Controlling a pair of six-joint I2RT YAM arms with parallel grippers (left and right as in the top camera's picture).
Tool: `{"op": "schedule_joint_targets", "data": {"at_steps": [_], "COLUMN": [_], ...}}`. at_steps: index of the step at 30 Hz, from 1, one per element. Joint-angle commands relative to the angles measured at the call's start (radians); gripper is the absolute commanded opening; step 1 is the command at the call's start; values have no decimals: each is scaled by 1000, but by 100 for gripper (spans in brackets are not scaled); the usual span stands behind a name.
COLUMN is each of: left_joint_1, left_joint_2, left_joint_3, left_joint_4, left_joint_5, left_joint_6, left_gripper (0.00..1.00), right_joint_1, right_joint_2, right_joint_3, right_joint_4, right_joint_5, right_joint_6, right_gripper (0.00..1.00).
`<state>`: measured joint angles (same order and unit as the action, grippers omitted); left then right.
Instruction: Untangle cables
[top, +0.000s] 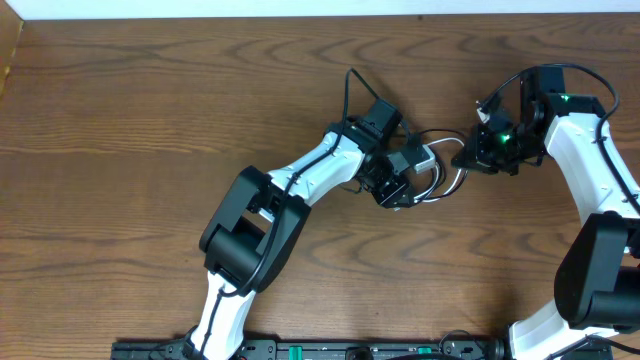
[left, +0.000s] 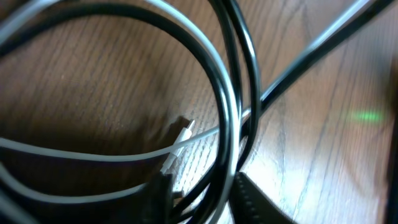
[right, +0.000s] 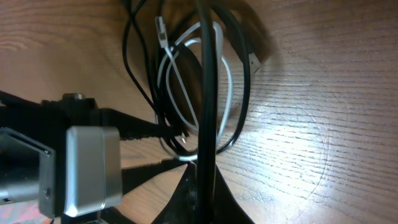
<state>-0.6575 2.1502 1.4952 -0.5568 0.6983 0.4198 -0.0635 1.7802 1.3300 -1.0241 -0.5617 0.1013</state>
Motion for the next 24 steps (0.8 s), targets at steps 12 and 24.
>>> {"op": "schedule_joint_targets", "data": {"at_steps": [12, 24], "left_joint_1": [74, 195], "left_joint_2": [-239, -634], "left_joint_3": [30, 30], "left_joint_4": [20, 13], "left_joint_5": [-5, -103], "left_joint_6": [-240, -390], "left_gripper": [7, 7], "right_joint_1": [-14, -13], "right_joint_2": [4, 5], "right_joint_3": [-2, -4], "right_joint_4": [3, 13], "right_joint_5": [42, 404], "right_joint_6": [-13, 257], "right_gripper": [1, 1]}}
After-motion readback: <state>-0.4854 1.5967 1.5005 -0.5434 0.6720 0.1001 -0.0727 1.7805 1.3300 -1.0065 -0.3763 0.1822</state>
